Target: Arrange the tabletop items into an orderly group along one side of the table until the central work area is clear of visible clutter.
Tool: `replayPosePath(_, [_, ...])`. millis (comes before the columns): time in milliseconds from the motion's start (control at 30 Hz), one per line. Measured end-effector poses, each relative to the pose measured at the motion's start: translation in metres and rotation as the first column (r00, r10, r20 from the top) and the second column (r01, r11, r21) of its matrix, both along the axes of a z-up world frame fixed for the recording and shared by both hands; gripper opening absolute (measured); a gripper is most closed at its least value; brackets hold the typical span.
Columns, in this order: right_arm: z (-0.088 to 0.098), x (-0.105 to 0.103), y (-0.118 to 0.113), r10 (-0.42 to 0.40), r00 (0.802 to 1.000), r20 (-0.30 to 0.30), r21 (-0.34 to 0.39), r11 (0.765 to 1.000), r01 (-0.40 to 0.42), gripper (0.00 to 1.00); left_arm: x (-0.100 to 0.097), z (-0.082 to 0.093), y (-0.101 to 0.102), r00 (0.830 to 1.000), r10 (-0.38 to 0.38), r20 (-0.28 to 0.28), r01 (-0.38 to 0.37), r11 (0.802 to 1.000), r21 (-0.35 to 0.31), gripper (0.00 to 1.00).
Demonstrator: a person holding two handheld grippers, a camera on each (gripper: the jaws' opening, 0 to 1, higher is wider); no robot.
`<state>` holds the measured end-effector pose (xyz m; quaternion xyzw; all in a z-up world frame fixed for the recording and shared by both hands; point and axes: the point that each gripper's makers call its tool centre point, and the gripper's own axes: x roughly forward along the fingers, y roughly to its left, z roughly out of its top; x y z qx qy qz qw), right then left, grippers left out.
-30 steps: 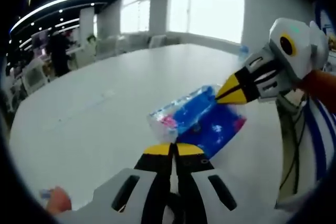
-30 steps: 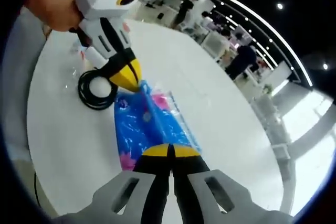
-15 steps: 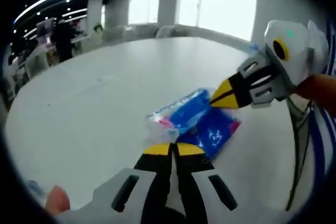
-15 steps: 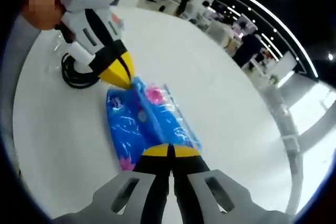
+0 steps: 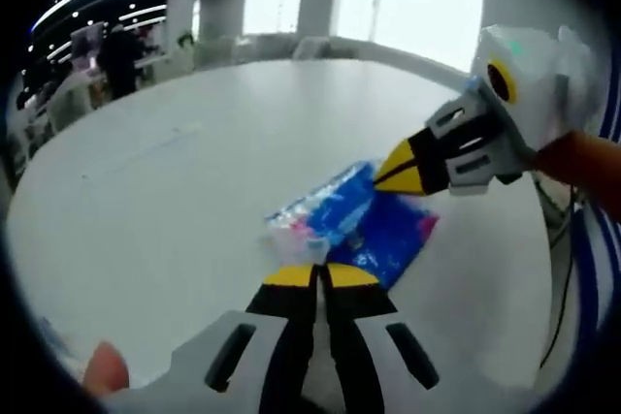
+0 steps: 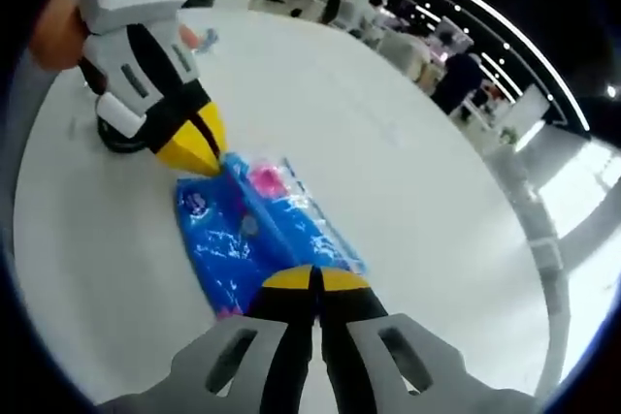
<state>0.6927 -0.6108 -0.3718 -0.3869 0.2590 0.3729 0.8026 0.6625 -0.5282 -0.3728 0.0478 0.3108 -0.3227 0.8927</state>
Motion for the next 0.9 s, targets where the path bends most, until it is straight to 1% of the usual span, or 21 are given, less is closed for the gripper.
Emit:
replayPosePath(67, [-0.002,0.003,0.000,-0.012,1.000,-0.004,0.013,1.000,0.012,0.01,0.000,0.000,0.000,1.000,0.011,-0.002,-0.011,1.000,-0.004,0.00])
replayPosePath(167, [0.002,0.005,0.002,-0.036,0.999,-0.004,0.054,0.998,0.036,0.01,-0.002,0.000,-0.002,1.000,0.019,-0.012,-0.019,1.000,-0.013,0.00])
replayPosePath(233, [0.003,0.007,0.003,-0.038,0.999,-0.004,0.067,0.997,0.038,0.01,-0.003,0.001,-0.003,1.000,0.022,-0.009,-0.022,1.000,-0.016,0.00])
replayPosePath(267, [0.003,0.007,0.004,-0.039,0.999,-0.003,0.066,0.997,0.039,0.01,-0.002,0.001,-0.003,1.000,0.029,0.001,-0.029,0.999,-0.013,0.00])
replayPosePath(333, [0.009,0.009,0.003,-0.049,0.999,0.015,0.072,0.996,0.048,0.01,-0.001,0.001,-0.002,0.999,0.051,-0.003,-0.051,0.998,-0.021,0.00])
replayPosePath(400, [0.016,0.010,0.001,-0.072,0.997,0.026,0.100,0.993,0.069,0.01,-0.002,0.001,-0.004,0.999,0.050,-0.008,-0.051,0.998,-0.025,0.00])
replayPosePath(433, [0.024,0.012,-0.007,-0.138,0.990,0.035,0.122,0.984,0.133,0.01,-0.002,0.000,-0.005,0.999,0.049,-0.011,-0.049,0.998,-0.028,0.00])
replayPosePath(467, [0.030,0.010,-0.014,-0.183,0.983,0.032,0.149,0.973,0.176,0.01,-0.002,0.000,-0.006,0.999,0.048,-0.009,-0.048,0.998,-0.028,0.00])
replayPosePath(500, [0.033,0.007,-0.015,-0.194,0.981,0.020,0.181,0.965,0.188,0.01,-0.002,0.000,-0.006,0.999,0.046,-0.006,-0.046,0.999,-0.027,0.00])
replayPosePath(567, [0.039,-0.003,-0.012,-0.194,0.981,-0.025,0.266,0.944,0.194,0.01,-0.002,0.000,-0.006,0.999,0.047,-0.004,-0.047,0.999,-0.025,0.00])
replayPosePath(600, [0.039,-0.010,-0.019,-0.241,0.968,-0.068,0.292,0.923,0.250,0.02,-0.001,0.000,-0.005,0.999,0.051,-0.005,-0.051,0.998,-0.026,0.00])
replayPosePath(633, [0.041,-0.013,-0.029,-0.296,0.952,-0.080,0.303,0.903,0.306,0.03,0.000,0.000,-0.005,0.999,0.054,-0.005,-0.054,0.998,-0.025,0.00])
replayPosePath(667, [0.043,-0.015,-0.034,-0.315,0.946,-0.082,0.316,0.892,0.324,0.05,0.000,0.000,-0.005,0.998,0.057,-0.004,-0.057,0.998,-0.026,0.00])
replayPosePath(733, [0.041,-0.025,-0.042,-0.357,0.925,-0.130,0.333,0.863,0.380,0.09,0.001,0.000,-0.004,0.998,0.061,-0.004,-0.061,0.998,-0.025,0.00])
replayPosePath(767, [0.041,-0.029,-0.043,-0.367,0.920,-0.139,0.340,0.855,0.392,0.12,0.001,0.000,-0.005,0.998,0.062,-0.003,-0.062,0.998,-0.025,0.00])
replayPosePath(800, [0.041,-0.032,-0.044,-0.369,0.919,-0.137,0.347,0.851,0.393,0.13,0.001,0.000,-0.005,0.998,0.061,0.001,-0.061,0.998,-0.021,0.00])
replayPosePath(833, [0.037,-0.036,-0.047,-0.382,0.910,-0.157,0.341,0.844,0.414,0.15,0.001,0.000,-0.005,0.998,0.061,0.001,-0.061,0.998,-0.021,0.00])
replayPosePath(900, [0.033,-0.042,-0.048,-0.393,0.905,-0.163,0.331,0.842,0.425,0.17,0.001,0.000,-0.006,0.998,0.063,0.001,-0.063,0.998,-0.021,0.00])
